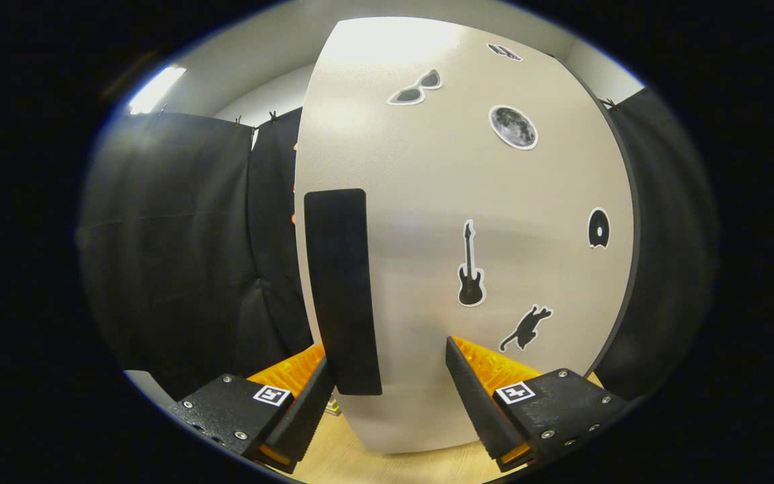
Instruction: Open the shoe cabinet door, grab the shoes and put them into the shoe cabinet, then close the shoe cabinet door.
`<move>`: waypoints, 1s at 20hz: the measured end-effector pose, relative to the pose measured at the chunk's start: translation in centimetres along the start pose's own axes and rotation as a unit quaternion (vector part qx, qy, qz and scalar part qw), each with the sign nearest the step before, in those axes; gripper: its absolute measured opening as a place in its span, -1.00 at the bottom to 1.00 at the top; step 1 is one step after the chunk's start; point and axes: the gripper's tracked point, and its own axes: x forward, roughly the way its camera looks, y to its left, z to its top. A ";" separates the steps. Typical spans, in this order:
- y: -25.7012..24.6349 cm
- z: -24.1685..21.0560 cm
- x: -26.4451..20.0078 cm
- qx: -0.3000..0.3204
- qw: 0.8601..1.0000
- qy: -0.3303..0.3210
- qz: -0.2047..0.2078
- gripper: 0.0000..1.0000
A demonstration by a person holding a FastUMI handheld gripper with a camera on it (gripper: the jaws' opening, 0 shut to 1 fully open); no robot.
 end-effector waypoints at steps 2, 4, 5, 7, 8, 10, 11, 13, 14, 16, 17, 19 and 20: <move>0.0 0.2 0.4 0.002 1.000 -0.008 -0.021 0.91; -0.2 0.2 0.7 -0.004 0.999 -0.017 -0.043 0.93; -0.2 0.4 0.8 -0.003 0.998 -0.023 -0.054 0.93; -0.2 0.4 1.2 -0.001 0.997 -0.031 -0.071 0.93; -0.2 0.2 1.4 -0.004 0.996 -0.033 -0.078 0.93; -0.3 0.2 1.5 -0.009 0.995 -0.037 -0.089 0.93; -0.3 0.2 1.6 -0.010 0.995 -0.037 -0.093 0.93; -0.4 0.1 1.8 -0.011 0.994 -0.037 -0.100 0.94; -0.4 0.1 1.8 -0.012 0.994 -0.039 -0.104 0.93; -0.4 0.1 1.9 -0.015 0.994 -0.040 -0.104 0.95; -0.4 0.1 2.0 -0.012 0.994 -0.038 -0.104 0.95; -0.4 0.0 1.8 -0.012 0.994 -0.035 -0.102 0.94; -0.5 -0.2 1.7 -0.011 0.994 -0.027 -0.101 0.93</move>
